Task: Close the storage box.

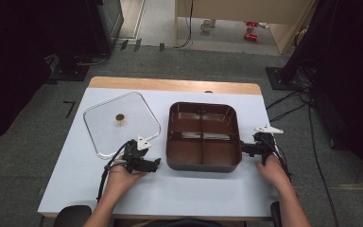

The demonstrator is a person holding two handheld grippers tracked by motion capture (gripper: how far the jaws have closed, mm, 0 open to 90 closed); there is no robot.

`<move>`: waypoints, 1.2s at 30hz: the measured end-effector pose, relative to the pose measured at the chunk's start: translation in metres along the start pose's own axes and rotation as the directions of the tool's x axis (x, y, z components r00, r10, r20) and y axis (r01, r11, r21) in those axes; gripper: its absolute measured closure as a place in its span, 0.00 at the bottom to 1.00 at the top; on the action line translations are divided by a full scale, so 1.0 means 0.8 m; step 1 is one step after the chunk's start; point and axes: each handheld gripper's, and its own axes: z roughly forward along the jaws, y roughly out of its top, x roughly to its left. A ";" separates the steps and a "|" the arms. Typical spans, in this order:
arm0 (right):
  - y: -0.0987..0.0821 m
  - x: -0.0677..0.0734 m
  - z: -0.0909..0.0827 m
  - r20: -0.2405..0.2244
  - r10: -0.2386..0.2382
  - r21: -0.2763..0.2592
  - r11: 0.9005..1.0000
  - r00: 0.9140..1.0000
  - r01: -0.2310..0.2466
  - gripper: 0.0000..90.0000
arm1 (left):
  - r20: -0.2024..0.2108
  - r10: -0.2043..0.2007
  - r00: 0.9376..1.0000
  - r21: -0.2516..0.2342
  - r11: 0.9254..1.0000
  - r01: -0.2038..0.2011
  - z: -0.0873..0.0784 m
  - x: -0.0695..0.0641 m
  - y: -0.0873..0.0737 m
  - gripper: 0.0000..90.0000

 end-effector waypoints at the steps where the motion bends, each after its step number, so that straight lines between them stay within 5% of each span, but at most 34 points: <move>1: 0.000 0.000 0.000 0.000 0.000 0.000 1.000 1.000 0.000 0.14 | 0.002 0.003 1.000 0.006 1.000 -0.003 0.000 0.000 0.001 0.16; 8: 0.000 0.000 0.000 0.000 0.000 0.000 1.000 1.000 0.000 0.14 | -0.013 0.017 1.000 0.031 0.999 -0.017 -0.004 0.000 0.004 0.17; 17: 0.000 0.000 0.000 0.000 0.000 0.000 1.000 1.000 0.000 0.14 | 0.006 0.000 1.000 -0.019 1.000 0.000 -0.016 0.005 0.009 0.18; 20: 0.000 0.000 0.000 0.000 0.000 0.000 1.000 1.000 0.000 0.14 | 0.003 -0.003 1.000 -0.048 0.999 0.003 -0.021 0.008 0.011 0.28; 36: 0.000 0.000 0.000 0.000 0.000 0.000 1.000 1.000 0.000 0.14 | 0.031 -0.032 0.999 -0.054 0.998 0.034 -0.028 0.030 0.017 0.29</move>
